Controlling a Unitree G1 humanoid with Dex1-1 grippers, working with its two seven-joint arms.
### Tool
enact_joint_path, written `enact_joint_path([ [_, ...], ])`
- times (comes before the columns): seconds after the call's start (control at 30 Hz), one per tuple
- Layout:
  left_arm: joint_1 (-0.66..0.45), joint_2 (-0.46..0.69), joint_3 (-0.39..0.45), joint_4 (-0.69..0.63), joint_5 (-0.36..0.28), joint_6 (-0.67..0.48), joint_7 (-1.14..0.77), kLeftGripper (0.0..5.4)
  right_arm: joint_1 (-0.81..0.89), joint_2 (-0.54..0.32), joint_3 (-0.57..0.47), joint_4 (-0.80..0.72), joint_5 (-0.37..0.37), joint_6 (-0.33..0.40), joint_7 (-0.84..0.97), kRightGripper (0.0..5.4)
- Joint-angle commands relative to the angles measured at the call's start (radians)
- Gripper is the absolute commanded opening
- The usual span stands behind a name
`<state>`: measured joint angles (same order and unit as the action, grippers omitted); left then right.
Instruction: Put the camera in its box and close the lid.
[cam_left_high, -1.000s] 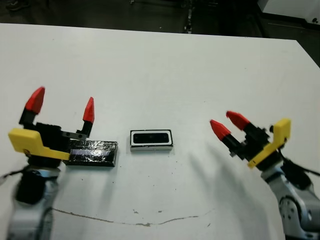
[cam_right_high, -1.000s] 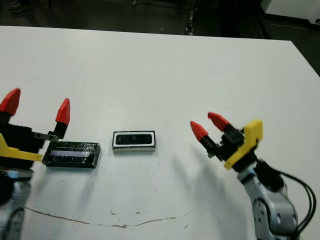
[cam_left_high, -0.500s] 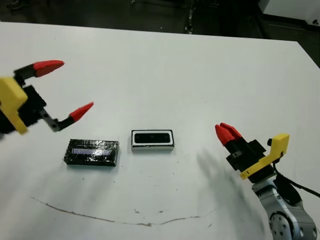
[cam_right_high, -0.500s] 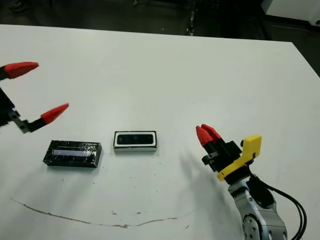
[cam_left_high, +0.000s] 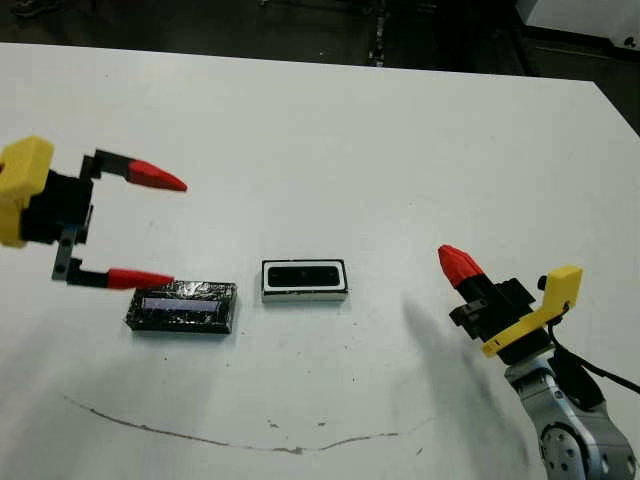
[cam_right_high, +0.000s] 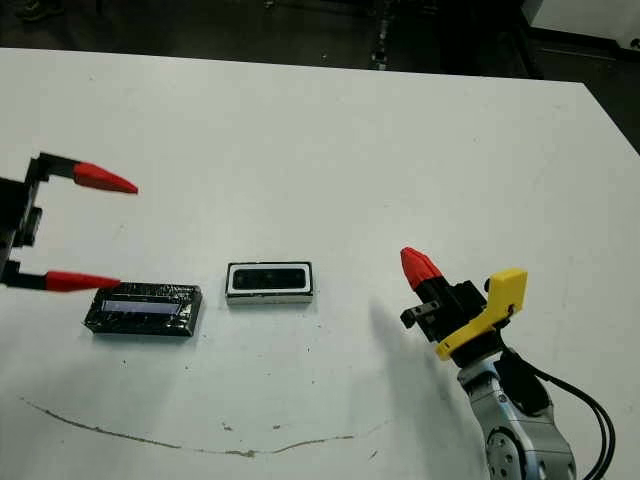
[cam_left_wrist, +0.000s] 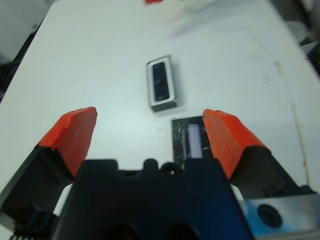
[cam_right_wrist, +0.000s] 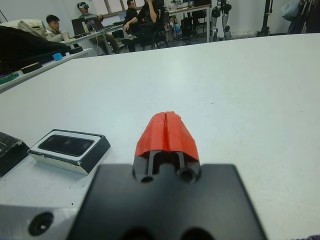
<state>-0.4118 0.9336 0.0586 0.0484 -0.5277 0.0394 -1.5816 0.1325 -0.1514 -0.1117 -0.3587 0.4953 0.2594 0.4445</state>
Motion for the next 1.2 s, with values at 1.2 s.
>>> enact_joint_path([
  [1.2, 0.208, -0.027, -0.068, -0.189, 0.139, 0.03, 0.197, 5.4, 0.033, -0.025, 0.012, 0.007, -0.008, 0.001, -0.008, 0.01],
])
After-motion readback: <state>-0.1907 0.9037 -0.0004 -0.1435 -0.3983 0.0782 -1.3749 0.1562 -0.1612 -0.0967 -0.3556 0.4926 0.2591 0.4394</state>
